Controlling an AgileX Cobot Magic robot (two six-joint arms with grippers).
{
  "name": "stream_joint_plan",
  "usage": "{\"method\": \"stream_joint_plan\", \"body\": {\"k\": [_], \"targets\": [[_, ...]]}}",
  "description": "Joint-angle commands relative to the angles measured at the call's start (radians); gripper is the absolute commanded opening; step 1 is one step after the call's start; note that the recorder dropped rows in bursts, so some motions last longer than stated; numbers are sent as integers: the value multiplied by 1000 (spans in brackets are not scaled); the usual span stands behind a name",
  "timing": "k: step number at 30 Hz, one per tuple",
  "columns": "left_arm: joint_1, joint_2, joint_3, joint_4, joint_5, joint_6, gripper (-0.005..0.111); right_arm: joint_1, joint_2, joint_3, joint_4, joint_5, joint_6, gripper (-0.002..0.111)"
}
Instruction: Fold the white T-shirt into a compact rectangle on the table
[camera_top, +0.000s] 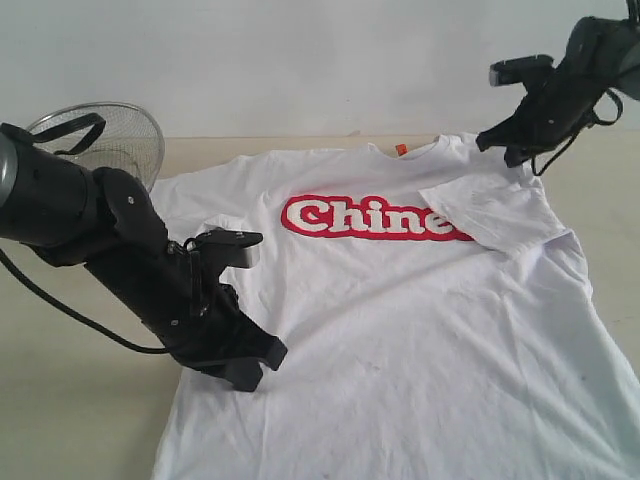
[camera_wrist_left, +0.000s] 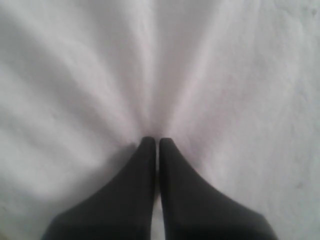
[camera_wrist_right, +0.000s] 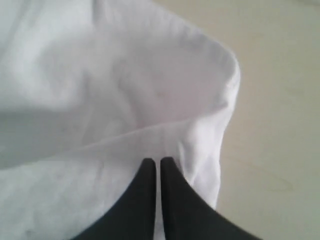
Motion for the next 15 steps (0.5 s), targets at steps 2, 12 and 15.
{"method": "stream_joint_plan", "body": {"k": [2, 12, 15], "targets": [[2, -25, -12, 65, -51, 19, 5, -10, -203, -6, 40, 90, -28, 0], [207, -149, -14, 59, -277, 43, 5, 45, -350, 86, 334, 267, -166, 0], [280, -148, -23, 6, -274, 98, 5, 112, -383, 169, 314, 267, -189, 0]]}}
